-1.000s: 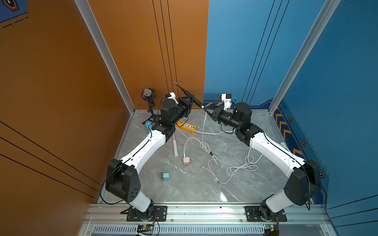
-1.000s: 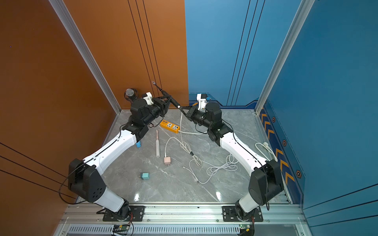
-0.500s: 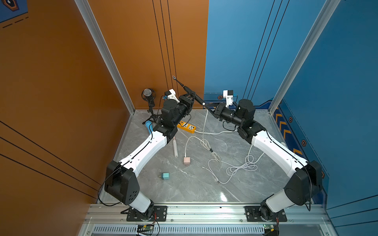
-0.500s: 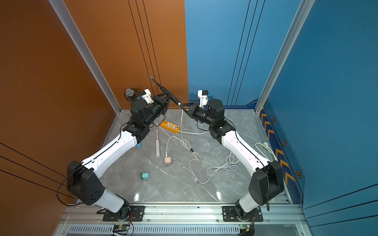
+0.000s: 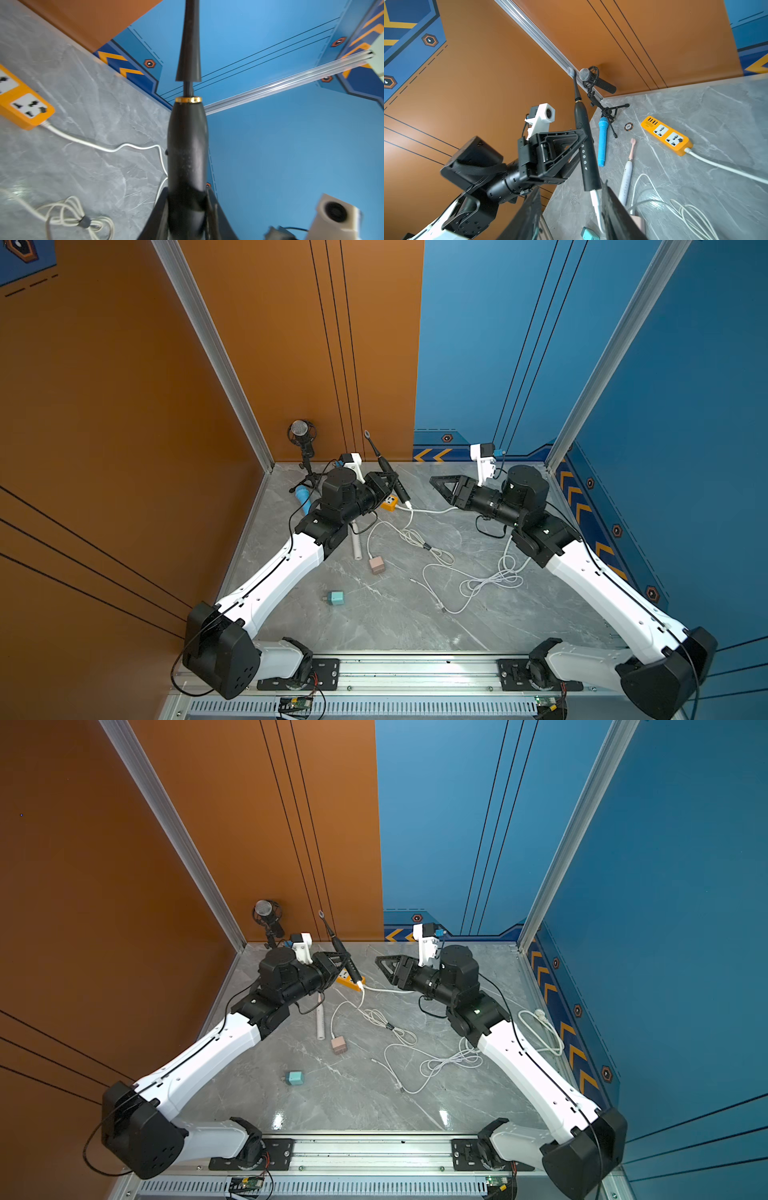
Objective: Charge the electric toothbrush
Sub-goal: Place the electric toothbrush at the center of the board.
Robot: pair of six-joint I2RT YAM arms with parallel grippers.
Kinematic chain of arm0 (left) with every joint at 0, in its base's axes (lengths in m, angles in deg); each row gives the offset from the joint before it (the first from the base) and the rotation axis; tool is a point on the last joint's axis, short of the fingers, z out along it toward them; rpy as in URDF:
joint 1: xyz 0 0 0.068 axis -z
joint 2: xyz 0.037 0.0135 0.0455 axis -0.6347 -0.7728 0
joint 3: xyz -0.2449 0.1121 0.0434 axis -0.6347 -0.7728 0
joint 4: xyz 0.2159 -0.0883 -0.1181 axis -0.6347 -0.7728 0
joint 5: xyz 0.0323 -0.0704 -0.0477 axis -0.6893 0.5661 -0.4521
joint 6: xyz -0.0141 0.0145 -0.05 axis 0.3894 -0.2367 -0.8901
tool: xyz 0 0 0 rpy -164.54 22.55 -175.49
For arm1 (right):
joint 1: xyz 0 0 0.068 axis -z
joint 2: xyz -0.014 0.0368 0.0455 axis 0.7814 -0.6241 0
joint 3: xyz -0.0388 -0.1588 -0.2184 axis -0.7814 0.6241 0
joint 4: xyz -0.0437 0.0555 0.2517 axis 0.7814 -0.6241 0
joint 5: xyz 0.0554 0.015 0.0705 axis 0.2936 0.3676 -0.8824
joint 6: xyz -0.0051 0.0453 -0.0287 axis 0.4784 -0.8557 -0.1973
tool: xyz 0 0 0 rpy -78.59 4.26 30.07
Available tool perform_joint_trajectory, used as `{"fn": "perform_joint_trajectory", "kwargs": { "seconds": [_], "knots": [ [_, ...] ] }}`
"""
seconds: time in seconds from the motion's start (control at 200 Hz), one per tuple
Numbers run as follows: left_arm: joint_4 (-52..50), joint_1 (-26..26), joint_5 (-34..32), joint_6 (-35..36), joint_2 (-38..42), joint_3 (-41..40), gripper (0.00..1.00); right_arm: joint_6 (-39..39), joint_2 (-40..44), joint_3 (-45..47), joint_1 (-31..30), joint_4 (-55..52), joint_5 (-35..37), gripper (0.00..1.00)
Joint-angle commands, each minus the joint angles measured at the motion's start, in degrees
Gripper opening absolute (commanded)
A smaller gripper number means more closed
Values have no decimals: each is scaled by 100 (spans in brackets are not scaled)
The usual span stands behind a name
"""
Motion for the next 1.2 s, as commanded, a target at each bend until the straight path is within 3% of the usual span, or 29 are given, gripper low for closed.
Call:
{"fn": "perform_joint_trajectory", "kwargs": {
  "seconds": [0.0, 0.105, 0.39, 0.556, 0.611, 0.721, 0.806, 1.066, 1.196],
  "knots": [
    [-507, 113, -293, 481, -220, -236, 0, 773, 441, 221, 9, -842, 743, 51],
    [-517, 454, -681, 544, -675, -316, 0, 804, 600, 351, 79, -1001, 1058, 52],
    [-402, 508, -1251, -491, -1873, -388, 0, 844, 609, 325, 128, -1362, 1270, 53],
    [-151, 1111, -1295, -100, -2352, -214, 0, 868, 725, 416, 157, -1515, 1367, 54],
    [-156, 1303, -1123, 414, -2618, 70, 0, 850, 757, 454, 161, -1510, 1397, 54],
    [-319, 1513, 98, 1843, -3327, 877, 0, 866, 850, 459, 194, -1553, 1455, 54],
    [-1728, 1622, 922, 3461, -3910, 1922, 0, 940, 946, 424, 247, -1676, 1479, 54],
    [-4341, 2179, 85, 7446, -4557, 3480, 0, 1012, 1279, 506, 411, -1812, 1589, 56],
    [-4837, 2665, -1279, 8805, -5058, 4089, 0, 995, 1294, 518, 442, -1833, 1552, 56]
  ]
}}
